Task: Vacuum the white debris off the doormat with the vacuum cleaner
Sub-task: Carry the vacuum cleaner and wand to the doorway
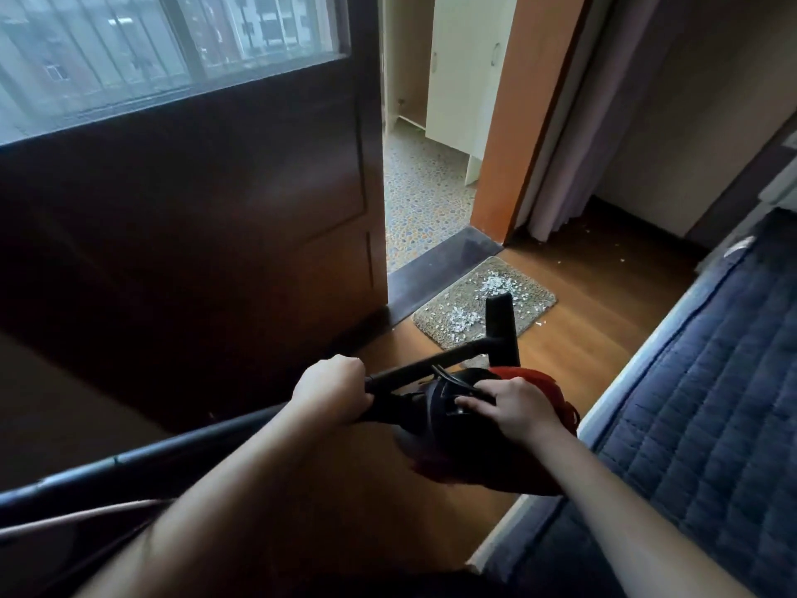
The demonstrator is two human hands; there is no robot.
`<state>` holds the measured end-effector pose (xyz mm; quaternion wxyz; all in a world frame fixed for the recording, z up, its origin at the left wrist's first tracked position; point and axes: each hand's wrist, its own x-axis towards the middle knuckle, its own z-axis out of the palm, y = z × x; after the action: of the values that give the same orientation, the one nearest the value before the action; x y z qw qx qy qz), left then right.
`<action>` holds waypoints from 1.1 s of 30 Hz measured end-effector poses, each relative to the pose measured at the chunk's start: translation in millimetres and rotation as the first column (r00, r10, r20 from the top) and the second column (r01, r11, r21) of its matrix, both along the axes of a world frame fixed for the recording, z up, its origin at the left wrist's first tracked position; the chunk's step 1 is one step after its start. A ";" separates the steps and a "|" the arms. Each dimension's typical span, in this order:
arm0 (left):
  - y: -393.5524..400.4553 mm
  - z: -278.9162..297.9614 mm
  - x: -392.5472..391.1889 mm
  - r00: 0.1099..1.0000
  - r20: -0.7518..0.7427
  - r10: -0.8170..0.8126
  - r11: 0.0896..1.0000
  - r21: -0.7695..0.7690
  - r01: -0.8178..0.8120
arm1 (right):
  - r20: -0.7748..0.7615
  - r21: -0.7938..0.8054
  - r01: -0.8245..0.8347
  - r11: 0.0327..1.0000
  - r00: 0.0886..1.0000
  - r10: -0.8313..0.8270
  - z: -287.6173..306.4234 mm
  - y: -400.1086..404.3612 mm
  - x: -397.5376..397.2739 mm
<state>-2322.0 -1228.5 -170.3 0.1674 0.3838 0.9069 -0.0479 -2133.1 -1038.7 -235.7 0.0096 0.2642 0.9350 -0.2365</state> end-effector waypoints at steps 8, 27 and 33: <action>92.7 -9.8 -61.7 0.989 0.005 -0.145 0.989 0.041 0.145 | 0.009 -0.087 0.195 0.977 0.981 -0.195 1.7 64.4 -33.0; 323.2 -8.1 -173.0 0.818 0.001 -0.575 0.818 0.045 0.574 | 0.042 -0.002 0.505 0.863 0.863 -0.504 23.2 202.0 -86.0; 398.9 -15.1 -154.2 0.784 -0.011 -0.621 0.783 0.037 0.621 | 0.085 -0.005 0.567 0.824 0.821 -0.564 14.0 265.5 -70.5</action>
<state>-2476.2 -829.6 -185.4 0.1357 0.6637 0.7309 -0.0826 -2203.6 -773.2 -221.7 -0.0196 0.5385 0.8099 -0.2318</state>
